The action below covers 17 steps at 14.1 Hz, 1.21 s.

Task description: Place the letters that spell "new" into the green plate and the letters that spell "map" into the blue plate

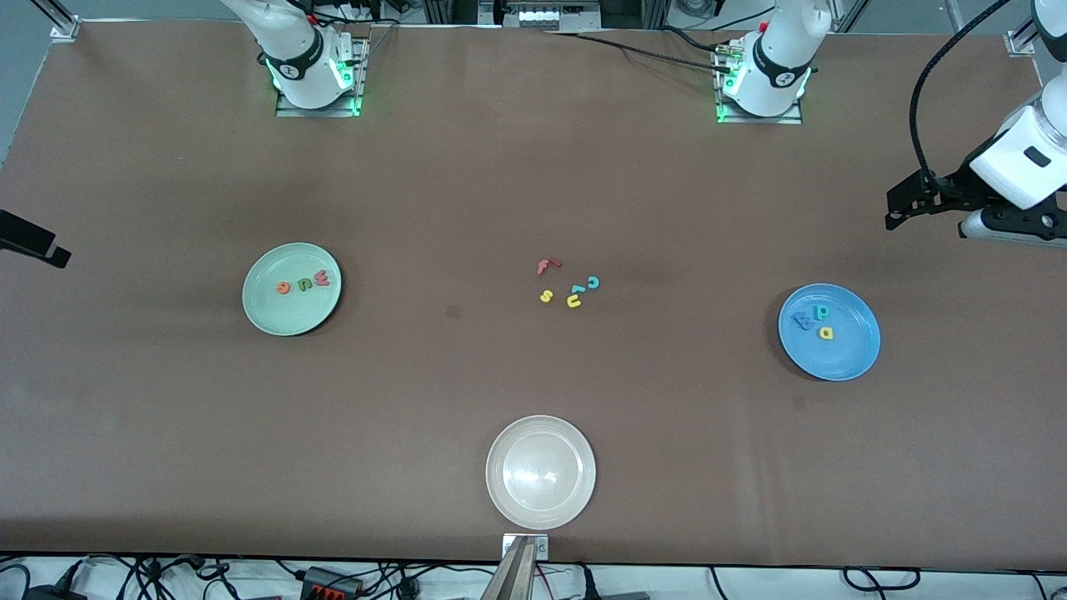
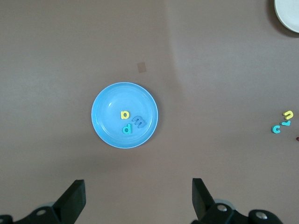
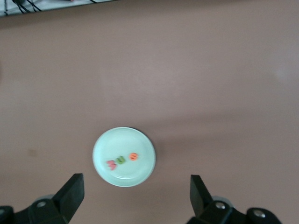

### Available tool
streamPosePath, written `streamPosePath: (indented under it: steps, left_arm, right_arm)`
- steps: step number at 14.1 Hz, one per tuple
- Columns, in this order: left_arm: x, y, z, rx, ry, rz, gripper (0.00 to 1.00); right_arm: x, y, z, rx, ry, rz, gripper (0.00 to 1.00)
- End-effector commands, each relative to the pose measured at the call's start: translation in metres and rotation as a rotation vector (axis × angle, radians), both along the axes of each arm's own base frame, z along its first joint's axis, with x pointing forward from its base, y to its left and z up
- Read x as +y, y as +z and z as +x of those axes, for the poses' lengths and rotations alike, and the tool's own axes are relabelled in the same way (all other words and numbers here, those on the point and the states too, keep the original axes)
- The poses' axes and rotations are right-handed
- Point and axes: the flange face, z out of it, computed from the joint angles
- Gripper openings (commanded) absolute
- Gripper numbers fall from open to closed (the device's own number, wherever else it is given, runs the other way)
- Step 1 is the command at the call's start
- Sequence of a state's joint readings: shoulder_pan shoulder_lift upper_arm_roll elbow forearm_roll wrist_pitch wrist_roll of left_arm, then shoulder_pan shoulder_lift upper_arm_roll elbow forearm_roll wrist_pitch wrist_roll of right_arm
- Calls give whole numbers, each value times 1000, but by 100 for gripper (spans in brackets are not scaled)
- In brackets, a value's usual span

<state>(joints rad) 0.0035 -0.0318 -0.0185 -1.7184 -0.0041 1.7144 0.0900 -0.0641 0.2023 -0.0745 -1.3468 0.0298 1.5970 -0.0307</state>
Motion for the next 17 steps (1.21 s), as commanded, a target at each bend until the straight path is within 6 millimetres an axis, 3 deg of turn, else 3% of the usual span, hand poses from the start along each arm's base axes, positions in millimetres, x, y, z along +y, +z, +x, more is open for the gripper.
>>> streamPosePath:
  steps: [1,3,10,12,17]
  left_arm:
    - [4,35,5,-43,1,-16,100]
    - [17,30,17,-44,27,-24,100]
    - [15,41,21,-66,18,-21,100]
    - [8,25,32,-49,14,-16,100]
    - [9,28,33,-55,7,-8,100]
  right_arm:
    - [6,-1,-11,50,47,-39,100]
    - [6,-12,-21,120,27,-27,100]
    - [11,-24,-78,81,41,-19,100]
    - [12,-22,-79,75,46,-24,100]
    - [11,-17,-82,74,31,-24,100]
